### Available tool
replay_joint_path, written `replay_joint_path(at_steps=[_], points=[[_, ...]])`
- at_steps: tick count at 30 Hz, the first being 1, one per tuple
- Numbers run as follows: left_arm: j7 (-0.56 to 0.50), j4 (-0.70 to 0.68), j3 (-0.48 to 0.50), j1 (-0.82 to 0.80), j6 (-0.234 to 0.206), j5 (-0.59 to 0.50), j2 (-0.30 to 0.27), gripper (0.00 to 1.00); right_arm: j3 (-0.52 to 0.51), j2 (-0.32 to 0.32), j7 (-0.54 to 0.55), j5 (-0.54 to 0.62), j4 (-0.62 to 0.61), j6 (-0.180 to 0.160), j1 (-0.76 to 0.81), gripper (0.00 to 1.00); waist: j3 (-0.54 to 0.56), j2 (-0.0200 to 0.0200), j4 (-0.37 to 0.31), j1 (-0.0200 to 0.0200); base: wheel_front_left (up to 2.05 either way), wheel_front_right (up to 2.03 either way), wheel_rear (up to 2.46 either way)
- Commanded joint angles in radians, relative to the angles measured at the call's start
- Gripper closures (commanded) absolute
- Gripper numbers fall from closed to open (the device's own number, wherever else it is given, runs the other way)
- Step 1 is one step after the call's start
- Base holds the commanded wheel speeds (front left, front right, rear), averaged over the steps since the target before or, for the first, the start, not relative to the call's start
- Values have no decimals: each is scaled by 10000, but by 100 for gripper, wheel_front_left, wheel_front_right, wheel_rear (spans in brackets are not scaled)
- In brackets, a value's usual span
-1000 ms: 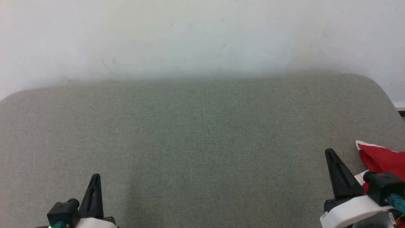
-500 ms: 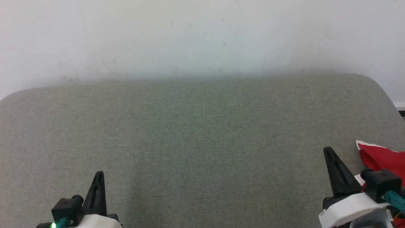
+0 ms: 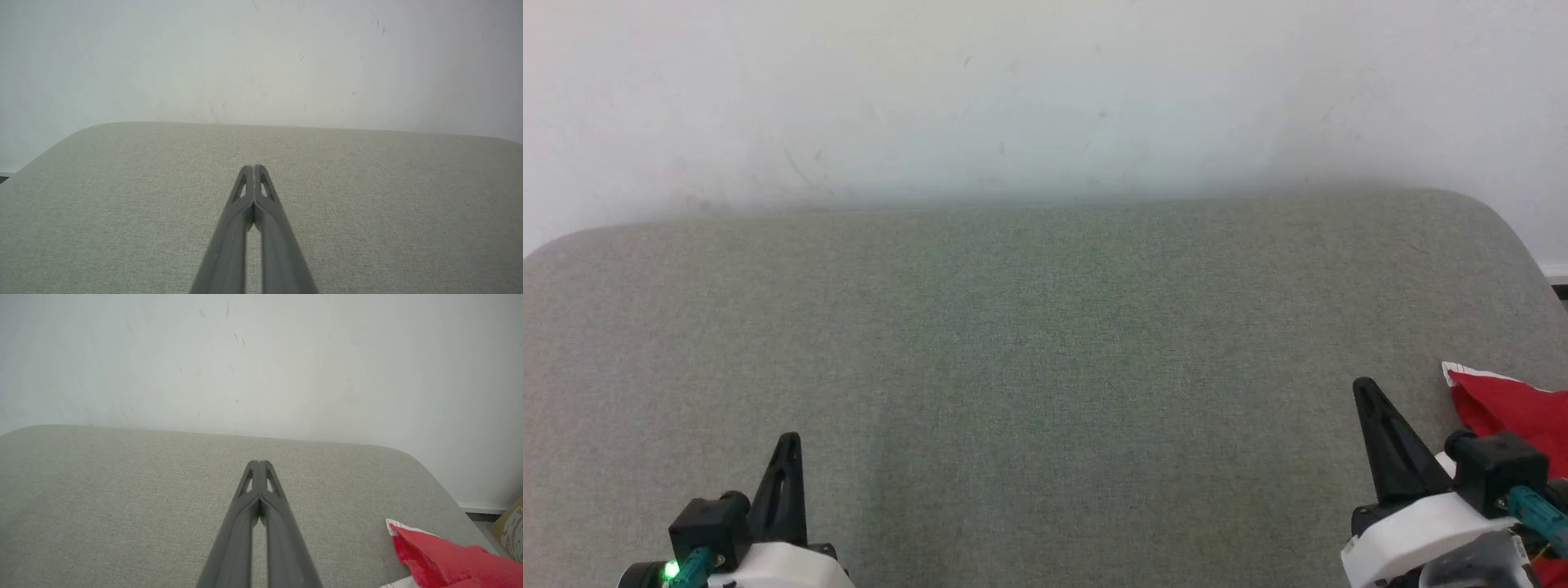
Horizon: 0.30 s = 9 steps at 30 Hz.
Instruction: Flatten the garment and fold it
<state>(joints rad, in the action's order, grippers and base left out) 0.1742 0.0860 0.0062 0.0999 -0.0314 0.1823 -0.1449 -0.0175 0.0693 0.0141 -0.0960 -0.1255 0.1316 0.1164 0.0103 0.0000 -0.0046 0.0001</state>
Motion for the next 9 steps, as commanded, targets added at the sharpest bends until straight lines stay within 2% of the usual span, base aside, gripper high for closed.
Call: replay_joint_path(at_steps=[1, 9], points=[[-74, -73, -5, -178, 85, -117, 52, 100, 25, -42, -48, 88, 53, -3, -189, 100, -2, 0, 1, -1, 0, 0, 0], [-238, -150, -11, -259, 107, -284, 140, 100, 39, -57, -57, 173, 171, -4, -285, 100, -12, 0, 5, -1, 0, 0, 0]])
